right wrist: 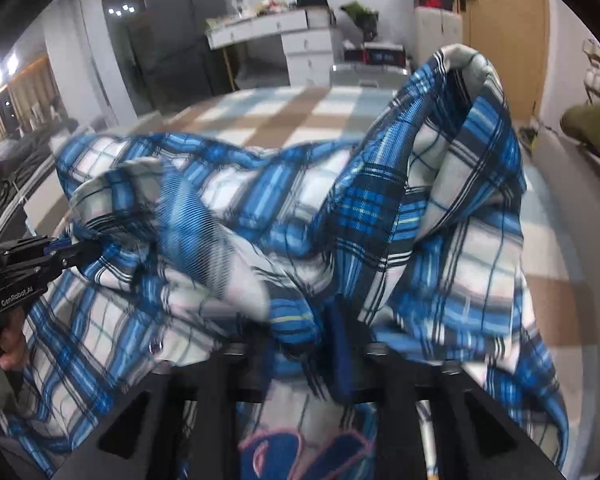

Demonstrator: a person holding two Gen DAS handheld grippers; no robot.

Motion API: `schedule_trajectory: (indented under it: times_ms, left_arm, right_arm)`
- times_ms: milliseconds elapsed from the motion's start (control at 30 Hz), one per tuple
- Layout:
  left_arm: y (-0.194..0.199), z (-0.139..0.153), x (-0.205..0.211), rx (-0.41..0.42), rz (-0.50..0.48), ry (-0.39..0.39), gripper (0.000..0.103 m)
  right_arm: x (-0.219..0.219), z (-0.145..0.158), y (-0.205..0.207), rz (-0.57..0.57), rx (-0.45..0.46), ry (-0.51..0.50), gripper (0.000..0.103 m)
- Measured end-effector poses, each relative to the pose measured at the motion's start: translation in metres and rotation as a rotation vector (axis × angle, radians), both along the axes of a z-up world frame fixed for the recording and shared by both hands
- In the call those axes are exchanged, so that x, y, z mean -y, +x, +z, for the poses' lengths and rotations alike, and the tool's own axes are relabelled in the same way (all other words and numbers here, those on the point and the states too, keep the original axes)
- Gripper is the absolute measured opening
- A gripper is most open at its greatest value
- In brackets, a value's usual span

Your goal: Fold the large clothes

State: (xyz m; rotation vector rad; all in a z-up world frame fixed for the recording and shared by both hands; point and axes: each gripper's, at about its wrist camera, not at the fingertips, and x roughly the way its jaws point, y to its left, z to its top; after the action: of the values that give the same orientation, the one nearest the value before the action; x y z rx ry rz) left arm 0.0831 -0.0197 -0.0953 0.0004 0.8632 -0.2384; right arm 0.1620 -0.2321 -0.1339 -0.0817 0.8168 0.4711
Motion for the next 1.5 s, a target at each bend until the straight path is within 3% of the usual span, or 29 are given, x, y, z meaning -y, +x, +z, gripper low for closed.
schedule_trajectory:
  times_ms: [33,67,100,133,200,367,467,533,667,900,967,1000,1033,1100,1300,1500]
  left_arm:
    - [-0.001,0.001,0.0,-0.002,0.0,0.006,0.024]
    - [-0.005,0.003,-0.003,0.003,0.003,0.009,0.03]
    - [-0.007,0.009,-0.006,0.018,0.004,0.001,0.041]
    - [-0.012,0.013,-0.009,0.036,0.007,-0.012,0.053]
    - [-0.018,0.022,-0.017,0.072,0.021,-0.047,0.06]
    - [-0.011,0.048,-0.038,0.151,0.092,-0.204,0.061]
    - [0.007,0.054,-0.033,0.137,0.114,-0.28,0.061]
    - [0.017,0.049,-0.018,0.099,0.096,-0.273,0.061]
    - [0.016,0.029,0.016,0.009,0.024,-0.136,0.061]
    - [-0.017,0.016,-0.004,-0.019,0.027,-0.259,0.061]
    - [-0.017,0.015,0.001,-0.002,0.039,-0.235,0.051]
    - [-0.018,0.017,0.004,0.033,0.054,-0.206,0.022]
    - [-0.02,0.018,0.006,0.047,0.064,-0.174,0.01]
    - [-0.022,0.018,0.004,0.069,0.088,-0.157,0.004]
    - [-0.026,0.026,-0.014,0.112,0.126,-0.295,0.004]
    - [-0.032,0.029,-0.015,0.162,0.124,-0.315,0.004]
  right_arm:
    - [0.004,0.002,-0.002,0.005,-0.006,0.017,0.049]
    - [0.009,0.006,-0.003,0.009,-0.007,0.038,0.053]
    - [0.014,0.01,-0.005,0.005,-0.001,0.052,0.061]
    - [0.021,0.016,-0.008,-0.01,0.012,0.062,0.065]
    - [0.034,0.026,-0.011,-0.043,0.033,0.093,0.066]
    - [0.063,0.046,0.004,-0.168,0.03,0.251,0.066]
    - [0.064,0.049,0.027,-0.234,-0.008,0.313,0.067]
    - [0.057,0.043,0.039,-0.263,-0.052,0.328,0.067]
    - [0.052,0.023,0.04,-0.27,-0.146,0.377,0.067]
    - [0.049,0.007,0.019,-0.172,-0.224,0.398,0.068]
    - [0.042,0.005,0.018,-0.146,-0.241,0.395,0.068]
    - [0.038,0.005,0.017,-0.142,-0.239,0.382,0.068]
    - [0.037,0.005,0.014,-0.136,-0.236,0.359,0.068]
    - [0.037,0.002,0.011,-0.149,-0.233,0.321,0.068]
    - [0.053,-0.011,0.001,-0.185,-0.255,0.321,0.068]
    - [0.066,-0.006,-0.011,-0.177,-0.229,0.335,0.068]
